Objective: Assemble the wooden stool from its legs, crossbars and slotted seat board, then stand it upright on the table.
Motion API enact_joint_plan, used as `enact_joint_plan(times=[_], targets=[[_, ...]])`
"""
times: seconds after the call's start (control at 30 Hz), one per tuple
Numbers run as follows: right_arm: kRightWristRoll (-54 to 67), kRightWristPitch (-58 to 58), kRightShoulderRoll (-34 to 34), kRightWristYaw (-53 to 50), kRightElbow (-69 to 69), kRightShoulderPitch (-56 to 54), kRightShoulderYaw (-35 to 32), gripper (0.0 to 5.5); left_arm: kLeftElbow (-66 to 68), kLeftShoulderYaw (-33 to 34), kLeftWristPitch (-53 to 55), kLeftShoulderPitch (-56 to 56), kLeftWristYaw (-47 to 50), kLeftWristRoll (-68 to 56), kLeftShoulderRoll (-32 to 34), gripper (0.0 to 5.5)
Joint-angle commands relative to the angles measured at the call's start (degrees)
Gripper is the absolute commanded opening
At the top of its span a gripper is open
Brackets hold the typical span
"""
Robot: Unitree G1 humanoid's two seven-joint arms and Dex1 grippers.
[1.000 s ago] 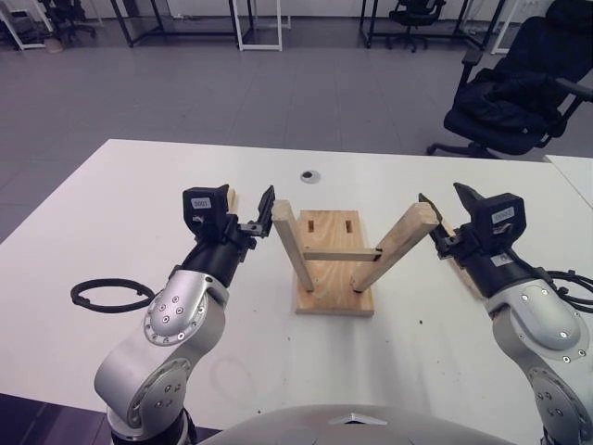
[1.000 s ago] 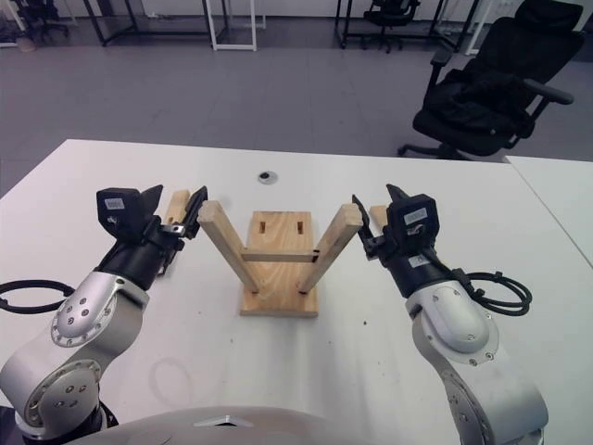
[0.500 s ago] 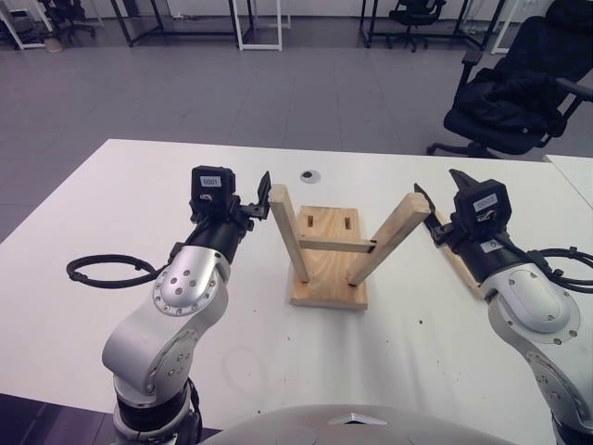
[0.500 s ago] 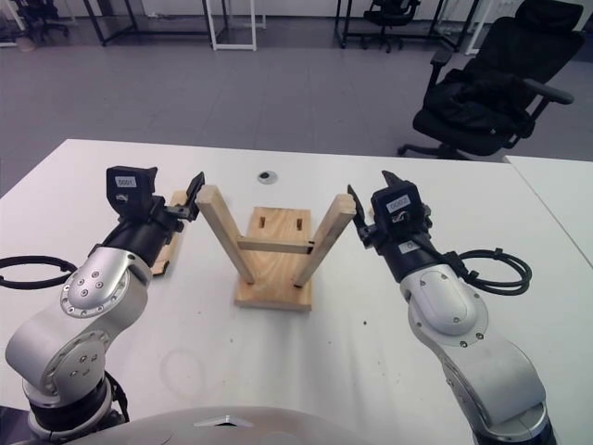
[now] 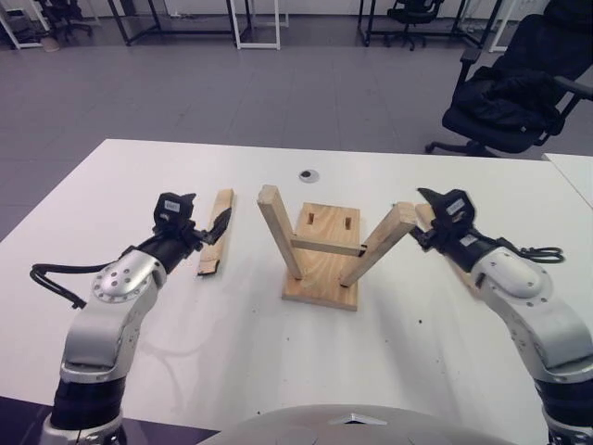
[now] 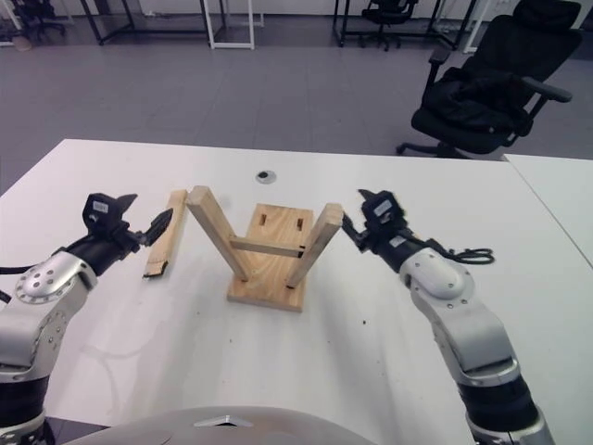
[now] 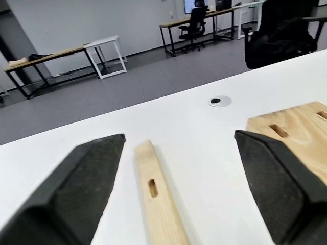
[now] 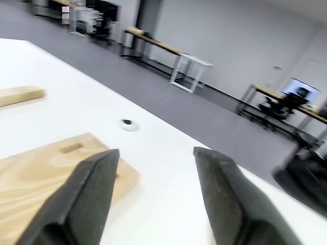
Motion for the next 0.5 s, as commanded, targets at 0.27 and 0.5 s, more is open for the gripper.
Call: enact_joint_plan(times=[0.27,0.5], targets=[[-11.33,-3.66,-4.39,10.74,18.66,-11.93,10.82,2.72,0.41,-9.63,-8.11,12.37,-28.07,8.97,21.36,3.97],[-22.55,-29.03,4.8,19.1,68.34,-22.51,19.89,2.72,11.55,-26.16,-13.88,1.74,-20.58,24.49,9.5,3.97]])
